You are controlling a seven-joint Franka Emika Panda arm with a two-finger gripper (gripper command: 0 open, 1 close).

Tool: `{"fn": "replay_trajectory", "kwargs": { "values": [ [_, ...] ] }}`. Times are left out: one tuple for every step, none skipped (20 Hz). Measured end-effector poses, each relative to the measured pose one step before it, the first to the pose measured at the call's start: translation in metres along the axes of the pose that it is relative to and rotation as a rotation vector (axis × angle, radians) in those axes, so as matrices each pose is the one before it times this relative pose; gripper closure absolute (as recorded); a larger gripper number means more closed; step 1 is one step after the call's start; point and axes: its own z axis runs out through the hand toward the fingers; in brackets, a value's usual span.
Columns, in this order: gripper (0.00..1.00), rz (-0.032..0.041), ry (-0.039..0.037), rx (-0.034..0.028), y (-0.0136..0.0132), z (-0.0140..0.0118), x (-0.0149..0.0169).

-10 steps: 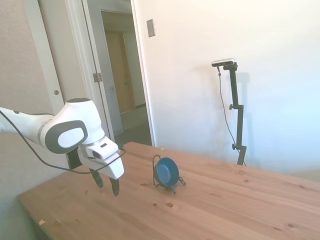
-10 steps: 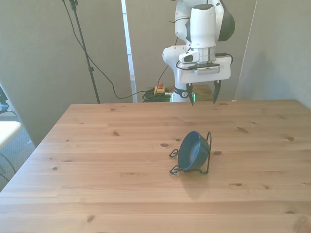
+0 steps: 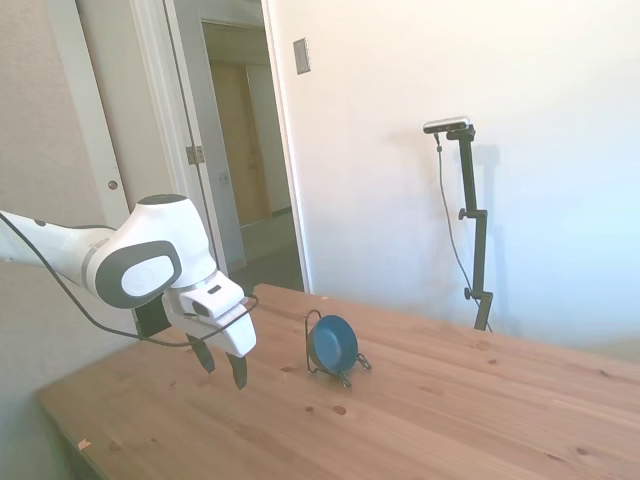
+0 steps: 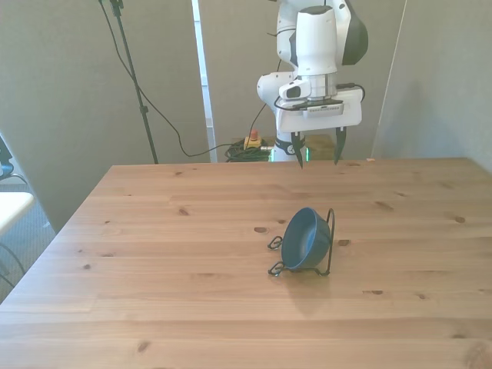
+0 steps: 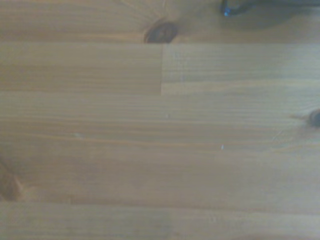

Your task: Unload the bowl

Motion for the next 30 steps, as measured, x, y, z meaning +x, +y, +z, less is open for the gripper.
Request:
{"fn": "replay_trajectory", "kwargs": {
  "values": [
    [0.00, -0.00195, 0.01213, 0.01165, -0.00043, -0.00126, 0.00377],
    [0.00, -0.00351, 0.01113, 0.01095, -0.00077, -0.00107, 0.00469],
    [0.00, -0.00575, 0.01141, 0.01143, -0.00118, -0.00104, 0.00601],
    [0.00, -0.00384, 0.00905, 0.00983, -0.00107, -0.00038, 0.00664],
    [0.00, -0.00001, 0.01075, 0.01117, -0.00120, -0.00038, 0.00792],
    [0.00, -0.00078, 0.00999, 0.01104, -0.00132, -0.00019, 0.00828],
    [0.00, -0.00121, 0.00646, 0.01083, -0.00157, 0.00008, 0.00919],
    [0.00, 0.00016, 0.00499, 0.00874, -0.00197, 0.00022, 0.00904],
    [0.00, -0.00162, 0.00129, 0.00798, -0.00236, 0.00072, 0.00844],
    [0.00, -0.00315, -0.00282, 0.00871, -0.00274, 0.00105, 0.00745],
    [0.00, -0.00437, -0.00389, 0.01092, -0.00349, 0.00110, 0.00630],
    [0.00, -0.00419, -0.00258, 0.00715, -0.00359, 0.00154, 0.00544],
    [0.00, -0.00258, -0.00297, 0.00476, -0.00368, 0.00243, 0.00500],
    [0.00, -0.00241, -0.00432, 0.00461, -0.00360, 0.00325, 0.00468],
    [0.00, -0.00248, -0.00419, 0.00293, -0.00340, 0.00385, 0.00494],
    [0.00, -0.00067, -0.00339, 0.00108, -0.00276, 0.00403, 0.00512],
    [0.00, 0.00192, -0.00103, -0.00178, -0.00194, 0.00354, 0.00505],
    [0.00, 0.00198, 0.00087, -0.00085, -0.00162, 0.00235, 0.00508],
    [0.00, 0.00153, 0.00285, 0.00070, -0.00143, 0.00085, 0.00478],
    [0.00, 0.00136, 0.00354, 0.00120, -0.00110, 0.00017, 0.00437],
    [0.00, -0.00107, 0.00446, 0.00213, -0.00151, -0.00059, 0.00422],
    [0.00, -0.00283, 0.00293, 0.00111, -0.00133, 0.00024, 0.00354],
    [0.00, -0.00378, 0.00176, 0.00193, -0.00148, 0.00051, 0.00323],
    [0.00, -0.00428, -0.00153, 0.00243, -0.00119, 0.00202, 0.00298],
    [0.00, -0.00130, -0.00309, 0.00524, -0.00117, 0.00229, 0.00310],
    [0.00, 0.00061, -0.00363, 0.00317, -0.00079, 0.00326, 0.00334],
    [0.00, -0.00050, -0.00318, 0.00193, -0.00079, 0.00350, 0.00356],
    [0.00, -0.00415, -0.00340, 0.00100, -0.00089, 0.00386, 0.00348],
    [0.00, -0.00513, -0.00385, 0.00241, -0.00096, 0.00381, 0.00297],
    [0.00, -0.00492, -0.00501, 0.00726, -0.00139, 0.00319, 0.00268]
  ]
}}
